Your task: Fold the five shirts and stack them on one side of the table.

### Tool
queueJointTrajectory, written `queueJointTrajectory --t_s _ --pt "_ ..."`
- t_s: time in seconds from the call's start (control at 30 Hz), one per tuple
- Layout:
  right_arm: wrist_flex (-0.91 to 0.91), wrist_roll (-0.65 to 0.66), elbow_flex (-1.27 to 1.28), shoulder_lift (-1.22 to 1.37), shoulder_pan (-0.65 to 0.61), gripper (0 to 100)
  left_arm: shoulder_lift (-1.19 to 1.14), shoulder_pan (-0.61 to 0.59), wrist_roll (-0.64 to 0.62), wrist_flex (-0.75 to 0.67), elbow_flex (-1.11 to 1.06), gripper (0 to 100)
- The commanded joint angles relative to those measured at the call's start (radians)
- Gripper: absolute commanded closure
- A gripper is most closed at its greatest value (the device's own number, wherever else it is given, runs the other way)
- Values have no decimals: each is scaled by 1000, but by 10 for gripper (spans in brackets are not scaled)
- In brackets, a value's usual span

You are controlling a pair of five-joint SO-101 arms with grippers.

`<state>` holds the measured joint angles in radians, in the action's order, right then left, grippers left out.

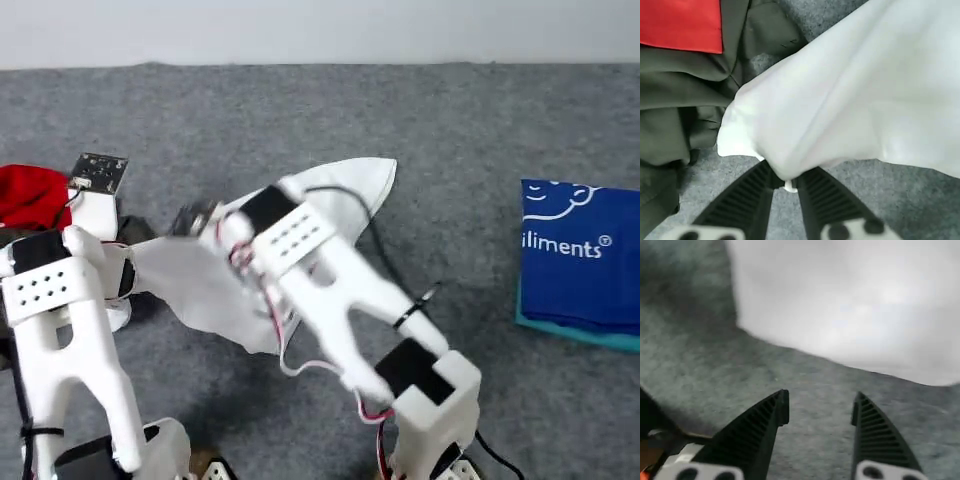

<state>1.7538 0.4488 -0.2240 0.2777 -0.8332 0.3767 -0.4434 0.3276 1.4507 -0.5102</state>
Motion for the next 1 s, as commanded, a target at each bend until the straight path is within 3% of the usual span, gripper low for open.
queueJointTrajectory --t_s 0.0,0.3,0.7,0.97 --pt "18 -68 31 -65 -76 724 6 -35 -3 -48 7 986" --pt "-168 -104 198 -38 -179 713 6 -66 -2 -48 8 986" --pt "-371 -123 207 176 -145 720 14 -66 -3 -17 7 986" --pt "-369 -54 195 216 -44 993 15 -64 -3 6 12 986"
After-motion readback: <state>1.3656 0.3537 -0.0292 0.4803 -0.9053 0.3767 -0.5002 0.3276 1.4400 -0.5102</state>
